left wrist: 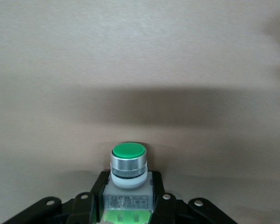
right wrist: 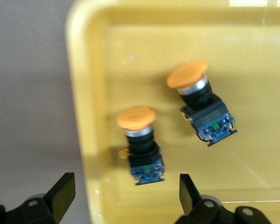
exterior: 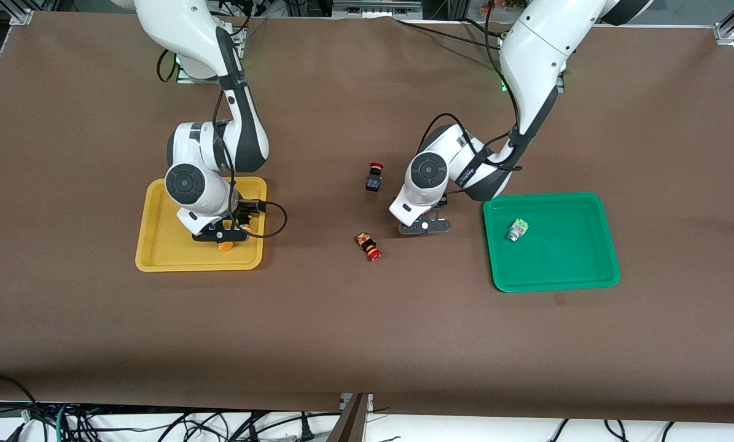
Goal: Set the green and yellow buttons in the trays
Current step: 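Place the second green button in the green tray with the left gripper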
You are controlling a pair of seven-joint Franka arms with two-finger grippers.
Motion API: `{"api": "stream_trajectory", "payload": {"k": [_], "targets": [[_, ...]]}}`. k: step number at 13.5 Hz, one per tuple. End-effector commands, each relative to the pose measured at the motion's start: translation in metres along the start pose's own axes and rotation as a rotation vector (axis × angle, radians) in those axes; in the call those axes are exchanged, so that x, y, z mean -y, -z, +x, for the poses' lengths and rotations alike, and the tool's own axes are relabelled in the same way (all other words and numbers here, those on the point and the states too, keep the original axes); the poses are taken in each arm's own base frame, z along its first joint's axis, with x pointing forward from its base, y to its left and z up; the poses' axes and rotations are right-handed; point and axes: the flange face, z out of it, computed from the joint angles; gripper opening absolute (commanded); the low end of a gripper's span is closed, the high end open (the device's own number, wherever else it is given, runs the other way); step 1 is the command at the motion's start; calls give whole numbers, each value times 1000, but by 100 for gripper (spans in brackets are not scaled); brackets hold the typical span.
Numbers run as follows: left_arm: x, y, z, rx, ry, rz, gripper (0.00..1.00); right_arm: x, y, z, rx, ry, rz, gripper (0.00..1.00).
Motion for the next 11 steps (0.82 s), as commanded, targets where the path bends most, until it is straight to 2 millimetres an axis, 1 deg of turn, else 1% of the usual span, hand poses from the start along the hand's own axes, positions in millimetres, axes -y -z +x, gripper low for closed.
{"api": "stream_trajectory", "payload": {"k": [1,2,3,4,5,6,7,8,9,10,11], "targets": [[34,40,17,18,-7,107,1,14,62,-7,-11,15,62,99],[54,52,26,41,-58,173,1,15,79,-11,-21,21,87,99],[76,67,38,75,-118,234,3,13,101,-15,-46,34,103,99],[102,77,52,118,-166,260,6,9,121,-22,-49,52,93,99],[121,86,63,150,-222,257,6,2,139,-30,-48,60,69,99],[140,84,72,178,-276,254,6,-5,163,-38,-68,86,46,99],[167,77,83,197,-333,268,6,-14,187,-49,-78,110,40,99],[194,73,95,210,-386,281,6,-22,206,-59,-81,126,40,99],[210,66,102,229,-452,273,9,-29,221,-68,-72,137,39,99],[233,63,113,231,-495,246,9,-33,242,-72,-89,153,28,99],[256,53,122,221,-556,211,17,-42,258,-72,-86,146,29,99]]}}
